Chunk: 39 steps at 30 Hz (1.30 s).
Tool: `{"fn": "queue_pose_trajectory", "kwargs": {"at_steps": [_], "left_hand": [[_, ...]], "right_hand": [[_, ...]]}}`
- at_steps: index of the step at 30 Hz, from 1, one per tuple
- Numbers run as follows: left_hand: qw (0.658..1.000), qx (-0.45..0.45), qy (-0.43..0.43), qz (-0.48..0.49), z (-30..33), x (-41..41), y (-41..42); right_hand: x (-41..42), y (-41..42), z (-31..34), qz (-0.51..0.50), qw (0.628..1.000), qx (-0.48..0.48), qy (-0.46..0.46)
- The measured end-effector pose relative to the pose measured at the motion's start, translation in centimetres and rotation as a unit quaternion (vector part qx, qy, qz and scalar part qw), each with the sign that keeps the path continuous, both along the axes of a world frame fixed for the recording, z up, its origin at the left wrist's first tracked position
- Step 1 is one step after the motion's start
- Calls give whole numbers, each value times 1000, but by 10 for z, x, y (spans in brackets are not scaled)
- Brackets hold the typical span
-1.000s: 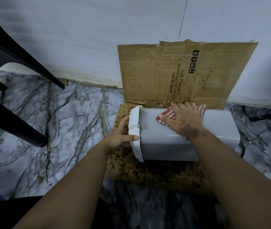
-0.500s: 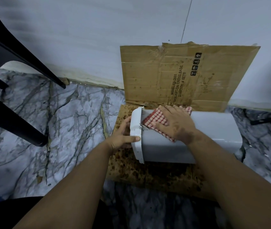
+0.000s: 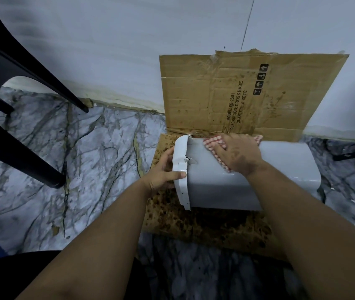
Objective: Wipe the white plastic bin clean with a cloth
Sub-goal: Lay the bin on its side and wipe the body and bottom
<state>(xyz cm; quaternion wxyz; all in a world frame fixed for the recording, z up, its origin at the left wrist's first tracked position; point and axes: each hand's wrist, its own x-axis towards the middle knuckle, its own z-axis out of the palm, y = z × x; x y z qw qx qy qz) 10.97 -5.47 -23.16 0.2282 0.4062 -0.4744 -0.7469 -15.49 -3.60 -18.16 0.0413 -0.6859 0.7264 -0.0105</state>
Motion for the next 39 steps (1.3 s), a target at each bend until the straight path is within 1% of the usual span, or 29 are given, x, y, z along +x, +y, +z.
{"fn": "queue_pose_trajectory", "kwargs": {"at_steps": [3, 6, 9, 11, 13, 16, 21, 25, 27, 31, 34, 36, 39], "left_hand": [[1000, 0, 3, -8, 1, 1, 0], [1000, 2, 5, -18, -1, 3, 1], [1000, 8, 9, -17, -2, 3, 1], [1000, 10, 5, -13, -1, 2, 1], [1000, 9, -6, -7, 0, 0, 0], [1000, 5, -11, -4, -1, -1, -3], [1000, -3, -10, -17, -1, 0, -7], [1000, -4, -5, -18, -4, 1, -7], [1000, -3, -13, -21, -4, 1, -7], [1000, 1, -17, -23, -5, 1, -7], [1000, -1, -19, -19, -5, 1, -9], [1000, -2, -23, -19, -4, -1, -10], [1000, -11, -16, -17, -6, -2, -11]], "right_hand": [[-33, 22, 2, -33, 999, -20, 25], [-31, 48, 6, -36, 998, -15, 52], [3, 63, 9, -36, 998, 5, 58], [39, 63, 3, -5, 998, 17, 52], [74, 57, -7, 19, 999, 7, 44], [95, 47, -13, -13, 1000, -20, 16], [69, 49, -12, -16, 1000, -27, -2], [28, 57, -4, -88, 996, -31, 10], [27, 57, -1, -101, 994, -19, 27], [74, 51, -8, -51, 998, -15, 31], [97, 43, -11, -39, 999, -28, 7], [91, 42, -10, -28, 999, -31, -3], [56, 52, -7, -10, 1000, -18, 14]]}}
